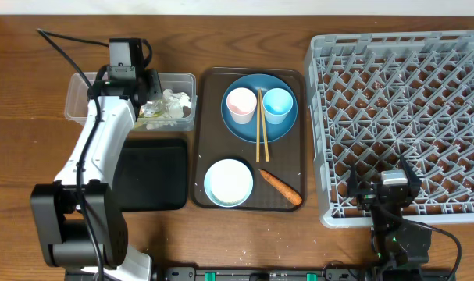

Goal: Sort waste into correct bins and load items into the dishwasher rack
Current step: 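Carry the yellow wrapper to the clear bin and release it, then move the left gripper to the light-blue rice bowl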

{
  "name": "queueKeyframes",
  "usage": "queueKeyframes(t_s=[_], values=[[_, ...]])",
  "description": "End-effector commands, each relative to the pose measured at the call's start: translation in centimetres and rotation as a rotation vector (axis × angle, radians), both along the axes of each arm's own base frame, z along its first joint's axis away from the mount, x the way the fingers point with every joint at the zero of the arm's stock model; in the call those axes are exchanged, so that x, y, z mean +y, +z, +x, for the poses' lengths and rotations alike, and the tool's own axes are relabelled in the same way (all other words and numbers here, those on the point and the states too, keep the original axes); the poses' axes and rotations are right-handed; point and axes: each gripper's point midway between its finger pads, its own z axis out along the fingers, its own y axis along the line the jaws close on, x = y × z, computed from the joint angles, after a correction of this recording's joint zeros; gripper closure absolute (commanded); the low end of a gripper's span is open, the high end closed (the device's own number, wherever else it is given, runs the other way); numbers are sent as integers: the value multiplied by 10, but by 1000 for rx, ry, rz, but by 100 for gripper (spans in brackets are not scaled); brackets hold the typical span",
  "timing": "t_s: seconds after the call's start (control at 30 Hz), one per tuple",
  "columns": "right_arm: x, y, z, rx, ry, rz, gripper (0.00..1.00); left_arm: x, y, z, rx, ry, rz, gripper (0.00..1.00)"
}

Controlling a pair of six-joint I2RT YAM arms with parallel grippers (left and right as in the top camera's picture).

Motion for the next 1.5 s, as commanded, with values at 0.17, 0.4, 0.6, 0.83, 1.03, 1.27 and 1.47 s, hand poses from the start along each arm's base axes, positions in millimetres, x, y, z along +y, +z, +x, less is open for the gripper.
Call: queueKeyframes(t_s=[0.17, 0.4, 0.6, 0.83, 1.03, 1.27, 1.47], values=[[-6, -1, 0, 0, -28, -4, 1, -47, 42, -10, -73, -172, -222, 39], [-6, 0, 0, 0, -28, -4, 1, -114, 43, -62, 104, -327, -570, 39], [-6, 0, 0, 0, -28, -4, 1, -154, 25, -117, 335, -412, -609, 45], [-6, 0, 0, 0, -28, -4, 1, -206, 21, -157, 441, -596, -563, 48], [-6, 0, 0, 0, -28, -4, 1, -233, 19, -176, 477, -683, -544, 50], [-6, 0, 0, 0, -28, -4, 1, -240, 5, -194, 534, -709, -534, 57], [-6, 0, 0, 0, -29, -4, 1, -243, -3, -188, 520, -751, -518, 57]])
